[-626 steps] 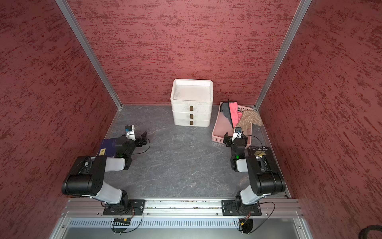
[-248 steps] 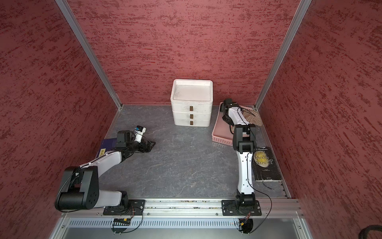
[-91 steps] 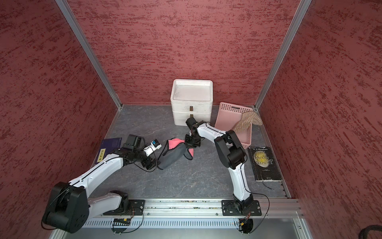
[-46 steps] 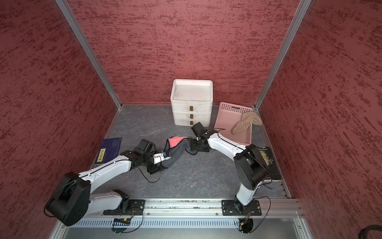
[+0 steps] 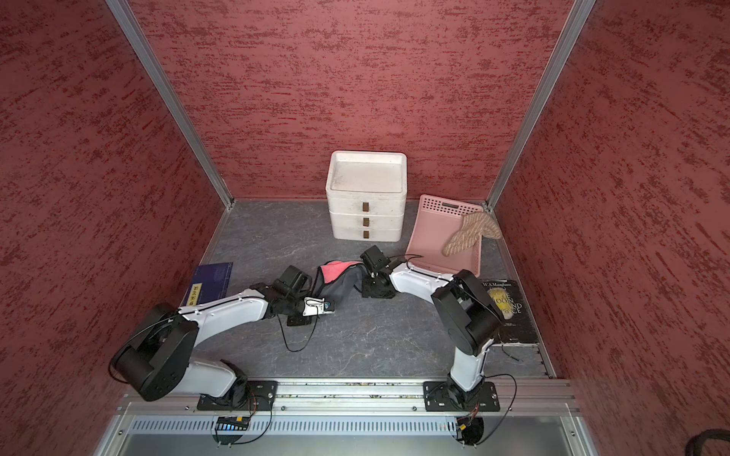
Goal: Fold the square dishcloth
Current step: Flatten out the cleaning item at the center of the board.
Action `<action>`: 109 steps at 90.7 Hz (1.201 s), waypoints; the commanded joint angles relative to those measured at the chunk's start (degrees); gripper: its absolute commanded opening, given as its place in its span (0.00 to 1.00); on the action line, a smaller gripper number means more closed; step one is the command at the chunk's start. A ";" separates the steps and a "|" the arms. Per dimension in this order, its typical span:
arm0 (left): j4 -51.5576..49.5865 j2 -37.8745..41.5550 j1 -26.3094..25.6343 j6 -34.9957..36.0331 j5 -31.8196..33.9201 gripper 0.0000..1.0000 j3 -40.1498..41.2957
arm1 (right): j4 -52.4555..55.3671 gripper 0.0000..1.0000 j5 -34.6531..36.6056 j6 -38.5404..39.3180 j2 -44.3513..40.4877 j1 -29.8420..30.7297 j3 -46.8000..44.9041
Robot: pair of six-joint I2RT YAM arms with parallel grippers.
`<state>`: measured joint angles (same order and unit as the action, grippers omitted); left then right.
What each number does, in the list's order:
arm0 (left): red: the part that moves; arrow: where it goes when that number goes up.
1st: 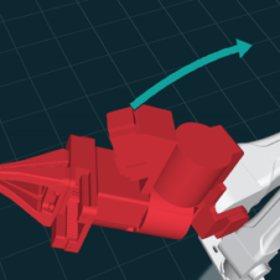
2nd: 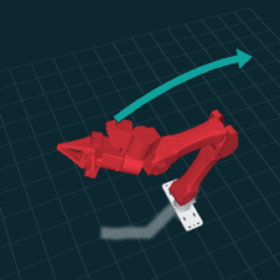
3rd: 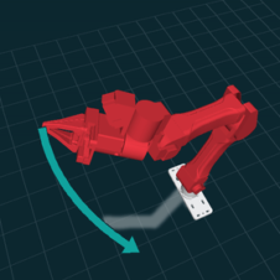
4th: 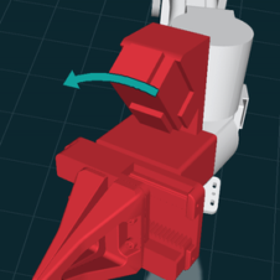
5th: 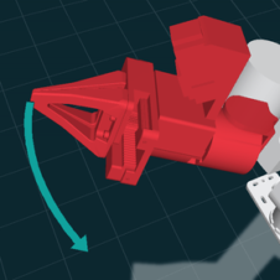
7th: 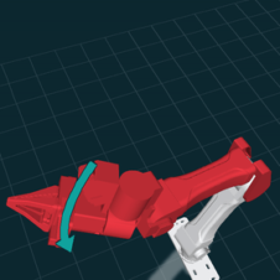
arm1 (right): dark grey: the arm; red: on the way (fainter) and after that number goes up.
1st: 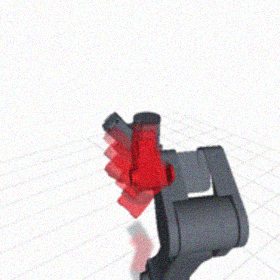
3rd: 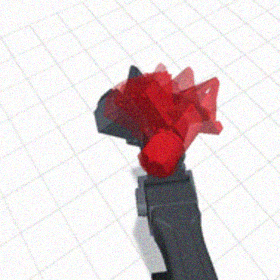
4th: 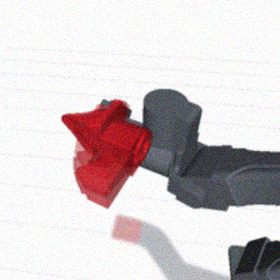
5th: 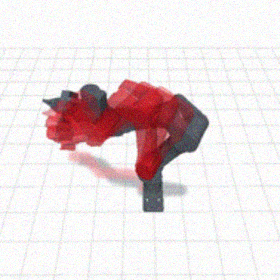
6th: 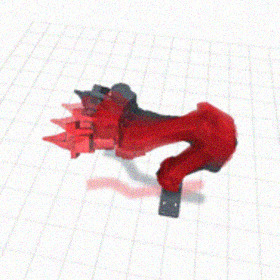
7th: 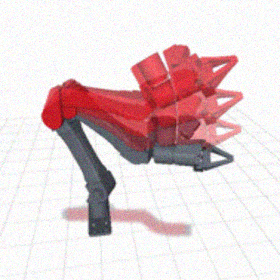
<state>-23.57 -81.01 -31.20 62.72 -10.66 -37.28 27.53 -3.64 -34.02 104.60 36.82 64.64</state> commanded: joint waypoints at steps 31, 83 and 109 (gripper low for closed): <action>-22.62 23.53 2.92 -0.92 -2.41 0.00 -3.53 | 17.11 0.00 12.12 3.73 -12.75 7.83 7.02; -23.84 20.76 9.09 1.36 -4.02 0.00 2.04 | 37.06 0.53 13.81 10.65 9.86 0.16 36.74; -18.50 17.21 5.47 0.51 -0.80 0.47 5.82 | 28.83 0.73 24.96 5.19 -6.81 8.18 18.60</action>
<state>-44.86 -63.20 -25.45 63.75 -12.27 -31.70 59.44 16.78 -26.02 106.54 39.88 88.92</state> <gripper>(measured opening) 0.421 0.726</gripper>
